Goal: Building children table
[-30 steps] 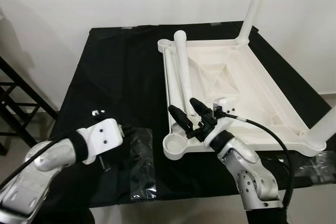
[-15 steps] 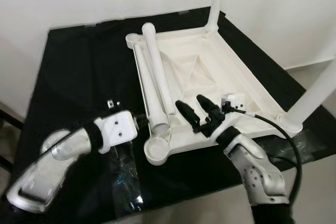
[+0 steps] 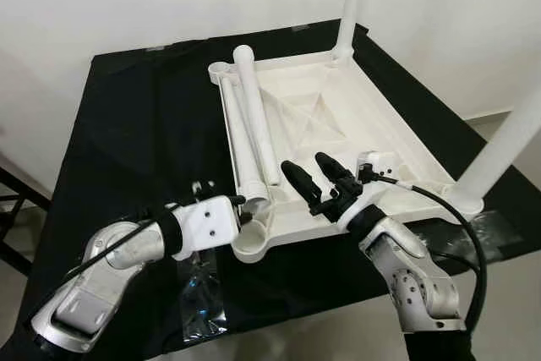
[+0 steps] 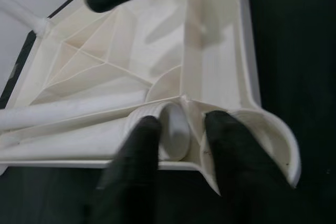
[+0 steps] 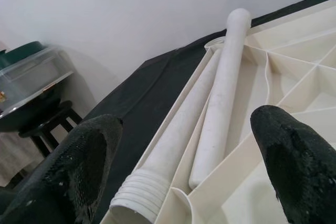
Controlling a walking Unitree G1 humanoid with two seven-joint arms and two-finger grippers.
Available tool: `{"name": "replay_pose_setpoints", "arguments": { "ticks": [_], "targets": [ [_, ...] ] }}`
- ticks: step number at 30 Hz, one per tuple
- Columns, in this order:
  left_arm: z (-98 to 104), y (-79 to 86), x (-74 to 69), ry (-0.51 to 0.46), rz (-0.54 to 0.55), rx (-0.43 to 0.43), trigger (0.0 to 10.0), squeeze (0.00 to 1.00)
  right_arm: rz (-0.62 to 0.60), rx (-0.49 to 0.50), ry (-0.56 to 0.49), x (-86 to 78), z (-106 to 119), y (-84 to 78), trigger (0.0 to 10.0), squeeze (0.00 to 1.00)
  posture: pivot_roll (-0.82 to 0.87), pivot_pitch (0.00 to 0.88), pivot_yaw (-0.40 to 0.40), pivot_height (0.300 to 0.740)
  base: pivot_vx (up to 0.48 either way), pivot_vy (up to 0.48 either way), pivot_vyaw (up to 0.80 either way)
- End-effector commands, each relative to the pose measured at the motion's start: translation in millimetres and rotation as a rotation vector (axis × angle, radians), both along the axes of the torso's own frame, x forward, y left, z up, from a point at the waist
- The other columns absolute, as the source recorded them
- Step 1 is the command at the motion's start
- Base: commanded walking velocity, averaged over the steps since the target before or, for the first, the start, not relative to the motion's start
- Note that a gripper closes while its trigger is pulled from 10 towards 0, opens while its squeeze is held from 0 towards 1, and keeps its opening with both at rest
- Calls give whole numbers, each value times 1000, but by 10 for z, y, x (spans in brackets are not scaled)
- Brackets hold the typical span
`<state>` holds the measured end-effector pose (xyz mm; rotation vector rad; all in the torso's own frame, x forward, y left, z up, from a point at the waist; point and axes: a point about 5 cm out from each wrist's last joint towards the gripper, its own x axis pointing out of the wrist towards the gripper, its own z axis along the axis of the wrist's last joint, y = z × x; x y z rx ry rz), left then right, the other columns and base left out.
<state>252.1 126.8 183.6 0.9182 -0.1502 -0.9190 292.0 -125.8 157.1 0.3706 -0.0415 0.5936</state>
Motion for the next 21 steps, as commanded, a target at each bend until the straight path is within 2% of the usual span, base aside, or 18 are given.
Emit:
{"name": "replay_pose_setpoints", "arguments": {
  "ticks": [1,9,12,13,14,15,21],
  "targets": [
    [-47,-4,-1,-3,0,38,10000,1000,8,15,16,0,-19,18,10000,0,56,94,16,740,0,0,0],
    [-125,-67,28,-19,19,77,10000,1000,6,19,21,5,-27,13,10000,0,55,86,14,740,0,0,0],
    [-134,-44,185,-112,120,158,10000,1000,-41,27,33,16,-27,-50,10000,0,58,79,12,740,0,0,0],
    [-134,-44,185,-112,120,158,10000,1000,-41,27,33,16,-27,-50,10000,0,58,79,12,740,0,0,0],
    [-109,-32,229,-139,149,166,10000,886,-59,31,36,19,-26,-76,10000,0,60,78,12,740,0,0,0],
    [-80,-23,262,-154,174,159,10000,0,-72,27,35,20,-25,-102,10000,0,60,78,12,740,0,0,0],
    [21,-33,344,-186,236,104,10000,0,-103,32,34,19,-28,-177,10000,0,61,80,16,740,0,0,0]
  ]
}}
